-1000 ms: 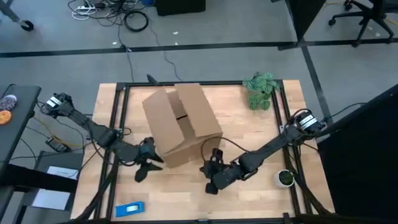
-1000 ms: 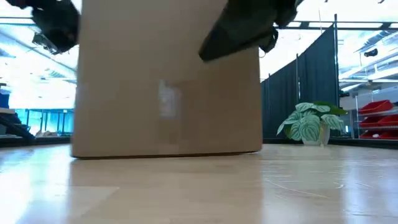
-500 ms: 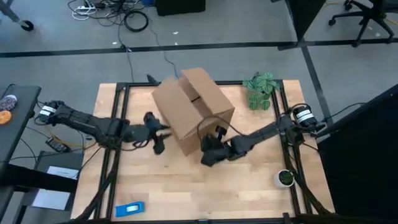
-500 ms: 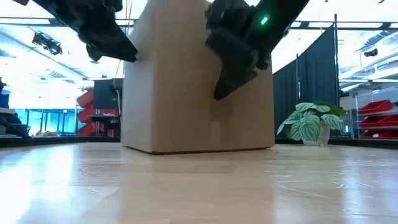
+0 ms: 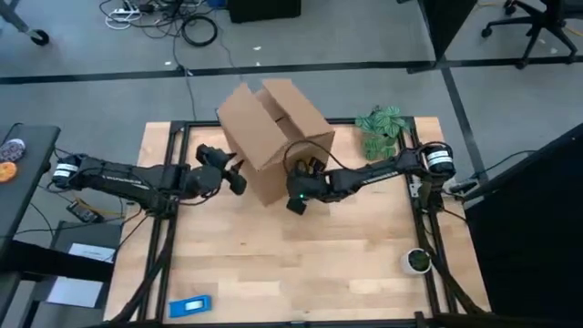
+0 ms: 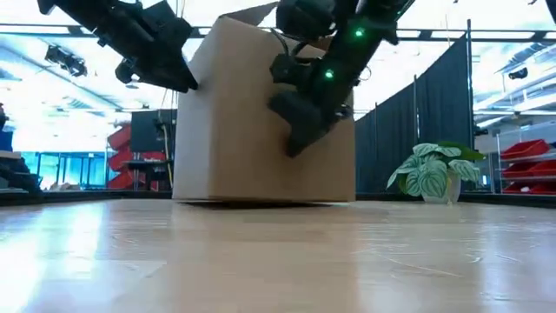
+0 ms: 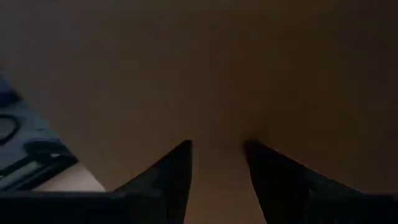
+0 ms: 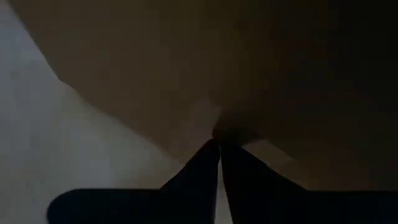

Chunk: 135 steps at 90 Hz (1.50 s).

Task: Wrap mug
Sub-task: Close the cardboard box, then return to Home Position

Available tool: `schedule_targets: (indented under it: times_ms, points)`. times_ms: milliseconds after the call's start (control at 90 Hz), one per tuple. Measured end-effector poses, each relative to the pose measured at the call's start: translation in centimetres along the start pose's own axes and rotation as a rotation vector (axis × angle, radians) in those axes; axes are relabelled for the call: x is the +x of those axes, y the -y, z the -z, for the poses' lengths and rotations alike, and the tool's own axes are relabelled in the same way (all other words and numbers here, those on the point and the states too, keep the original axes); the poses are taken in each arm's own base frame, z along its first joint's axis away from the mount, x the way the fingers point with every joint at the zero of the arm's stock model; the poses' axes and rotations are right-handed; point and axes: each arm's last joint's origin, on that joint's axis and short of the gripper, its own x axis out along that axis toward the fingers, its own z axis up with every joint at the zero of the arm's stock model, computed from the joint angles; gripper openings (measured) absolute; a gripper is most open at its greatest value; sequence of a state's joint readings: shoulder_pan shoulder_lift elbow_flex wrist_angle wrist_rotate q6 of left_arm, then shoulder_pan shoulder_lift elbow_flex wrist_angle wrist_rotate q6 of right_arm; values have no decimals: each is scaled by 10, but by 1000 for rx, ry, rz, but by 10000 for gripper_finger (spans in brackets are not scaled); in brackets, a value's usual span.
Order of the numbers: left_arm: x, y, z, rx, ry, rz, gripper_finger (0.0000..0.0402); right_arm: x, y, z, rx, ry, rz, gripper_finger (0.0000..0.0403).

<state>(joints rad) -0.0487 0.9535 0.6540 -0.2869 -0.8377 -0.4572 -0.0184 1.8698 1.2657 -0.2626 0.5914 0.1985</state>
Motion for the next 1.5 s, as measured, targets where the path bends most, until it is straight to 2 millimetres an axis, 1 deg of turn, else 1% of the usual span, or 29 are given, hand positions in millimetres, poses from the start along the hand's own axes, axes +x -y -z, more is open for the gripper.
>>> schedule_targets:
  times_ms: [100, 200, 389, 522, 644, 756, 811, 867, 967, 1056, 1133, 1222, 1289, 1400, 1500]
  points:
    - [0, -3, 1, -16, -7, -27, 142, 3, 3, -8, -15, 66, -5, 0]
    - [-3, -6, 4, -3, -43, -21, 142, 2, 2, -9, -12, 74, -26, 0]
    - [-15, -12, 10, 13, -120, 54, 142, -12, -22, 1, -49, 41, -91, 0]
    - [-24, -17, 9, 32, -147, 96, 142, -23, -38, 5, -72, 49, -162, 0]
    - [-36, -14, -1, 38, -167, 226, 142, -27, -49, 5, -57, 68, -237, 0]
    - [-47, -10, -4, 83, -253, 393, 142, -33, -58, 10, -82, 32, -359, 0]
    - [-52, -9, -4, 92, -289, 449, 142, -40, -65, 16, -123, -5, -410, 0]
    - [-56, -9, -1, 111, -328, 467, 142, -51, -75, 22, -162, -26, -452, 0]
    - [-64, -7, 6, 139, -357, 502, 142, -77, -93, 31, -231, -30, -548, 0]
    - [-73, -2, 6, 123, -326, 551, 142, -98, -107, 40, -293, -22, -603, 0]
    - [-82, 5, 5, 138, -275, 611, 142, -113, -115, 47, -339, -15, -624, 0]
    - [-91, 10, 5, 171, -206, 656, 142, -125, -114, 51, -369, -39, -627, 0]
    - [-93, 13, 9, 155, -159, 697, 142, -132, -109, 54, -360, -42, -628, 0]
    - [-88, 18, 31, 103, -97, 802, 142, -146, -93, 61, -319, -14, -641, 0]
    - [-79, 21, 56, 41, -36, 915, 142, -159, -71, 74, -258, 44, -641, 0]
